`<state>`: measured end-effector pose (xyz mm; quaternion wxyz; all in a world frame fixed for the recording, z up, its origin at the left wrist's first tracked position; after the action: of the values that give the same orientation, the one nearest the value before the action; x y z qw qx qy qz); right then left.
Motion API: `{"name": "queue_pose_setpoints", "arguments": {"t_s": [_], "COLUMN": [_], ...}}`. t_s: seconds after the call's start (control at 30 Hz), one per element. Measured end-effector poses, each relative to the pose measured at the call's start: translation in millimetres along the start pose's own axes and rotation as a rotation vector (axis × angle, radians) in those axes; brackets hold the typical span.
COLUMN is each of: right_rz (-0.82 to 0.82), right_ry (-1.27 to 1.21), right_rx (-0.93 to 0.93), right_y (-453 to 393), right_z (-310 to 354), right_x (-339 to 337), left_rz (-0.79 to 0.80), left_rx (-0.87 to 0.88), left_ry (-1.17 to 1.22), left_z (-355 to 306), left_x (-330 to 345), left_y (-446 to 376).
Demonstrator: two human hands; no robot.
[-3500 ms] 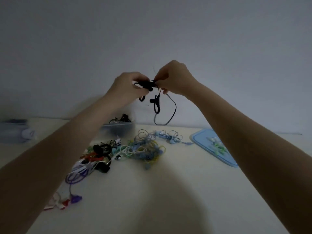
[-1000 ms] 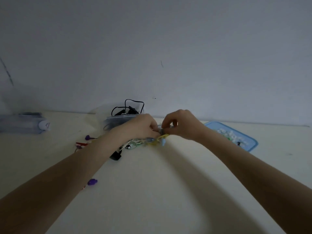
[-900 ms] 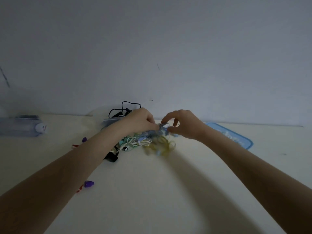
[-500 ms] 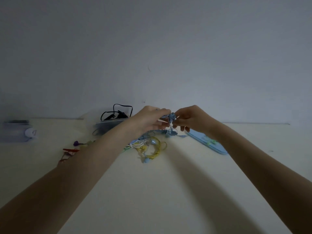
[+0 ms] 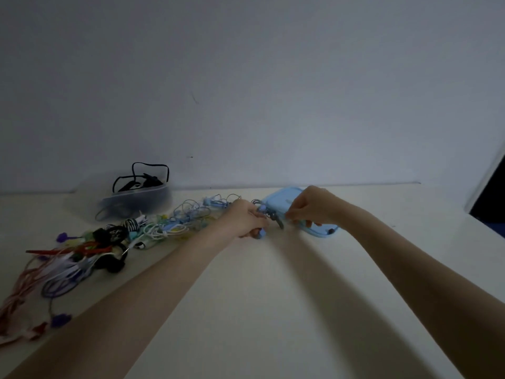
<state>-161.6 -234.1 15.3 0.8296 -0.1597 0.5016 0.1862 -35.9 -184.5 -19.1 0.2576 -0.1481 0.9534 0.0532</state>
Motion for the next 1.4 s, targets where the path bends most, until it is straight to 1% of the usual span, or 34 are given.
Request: {"name": "queue_pose_setpoints", "arguments": {"t_s": [0.07, 0.13, 0.2, 0.3, 0.37, 0.47, 0.57, 0.73, 0.8, 0.93, 1.0, 1.07, 1.13, 1.2, 1.3, 1.4], "right_rz": [-0.121, -0.179, -0.178, -0.143, -0.122, -0.092, -0.063, -0.081, -0.087, -0.094, -0.145, -0.248, -0.284, -0.234, -0.135, -0.095], "right_ry": [-0.018, -0.019, 0.026, 0.157, 0.26, 0.356, 0.356, 0.413, 0.422, 0.416, 0.41, 0.318, 0.082, -0.228, -0.716, -1.021], "right_rx": [-0.022, -0.049, -0.048, -0.016, 0.02, 0.07, 0.097, 0.082, 0.084, 0.099, 0.081, 0.034, -0.03, -0.064, 0.001, 0.076], "right_y": [-6.1, -10.5, -14.5, -19.1, -19.9, -16.0, -12.1, -13.8, -13.9, -11.6, -12.3, -14.8, -15.0, -11.7, -5.9, -2.1], "right_z": [0.0, 1.6, -0.1, -8.5, -18.5, -32.8, -40.1, -41.2, -41.6, -42.0, -36.0, -22.3, -3.0, 12.9, 14.0, 5.9], "right_x": [-20.5, -36.2, -43.4, -44.1, -40.2, -33.0, -25.9, -24.1, -25.0, -25.5, -32.8, -47.3, -52.0, -38.1, 0.4, 25.6], "left_rz": [-0.013, -0.017, -0.025, -0.061, -0.07, -0.032, 0.0, 0.1, 0.133, 0.151, 0.132, 0.1, 0.058, 0.017, 0.009, 0.01], "left_rx": [0.028, 0.036, 0.044, 0.032, 0.025, 0.038, 0.01, -0.128, -0.165, -0.149, -0.113, -0.077, -0.049, -0.033, 0.006, 0.025], "left_ry": [-0.091, -0.142, -0.157, -0.137, -0.089, -0.043, 0.034, 0.34, 0.429, 0.503, 0.54, 0.608, 0.69, 0.754, 0.827, 0.854], "left_z": [0.7, 1.0, 0.2, -0.1, -0.5, -2.3, -1.0, 1.0, 3.8, 4.7, 1.8, -0.6, -0.9, 2.1, 7.0, 12.4], "left_x": [0.5, 1.1, 1.3, -1.6, -3.2, -0.4, 1.3, 7.1, 9.1, 12.1, 11.5, 9.7, 6.9, 4.5, 2.7, 1.1], "left_y": [-4.4, -8.1, -10.8, -13.2, -12.2, -9.6, -7.4, 0.7, 1.1, 0.4, -1.0, -4.2, -7.4, -10.1, -11.7, -10.5]}}
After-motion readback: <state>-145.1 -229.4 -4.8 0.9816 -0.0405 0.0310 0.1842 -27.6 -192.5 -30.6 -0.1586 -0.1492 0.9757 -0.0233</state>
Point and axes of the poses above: each hand's wrist, its own y-axis away from the middle knuckle, its own x-axis out of the palm, z = x × y, the point moved 10 cm from there along -y, towards the middle knuckle, and after that the axes turned 8 degrees about -z, right-handed, at the moved point
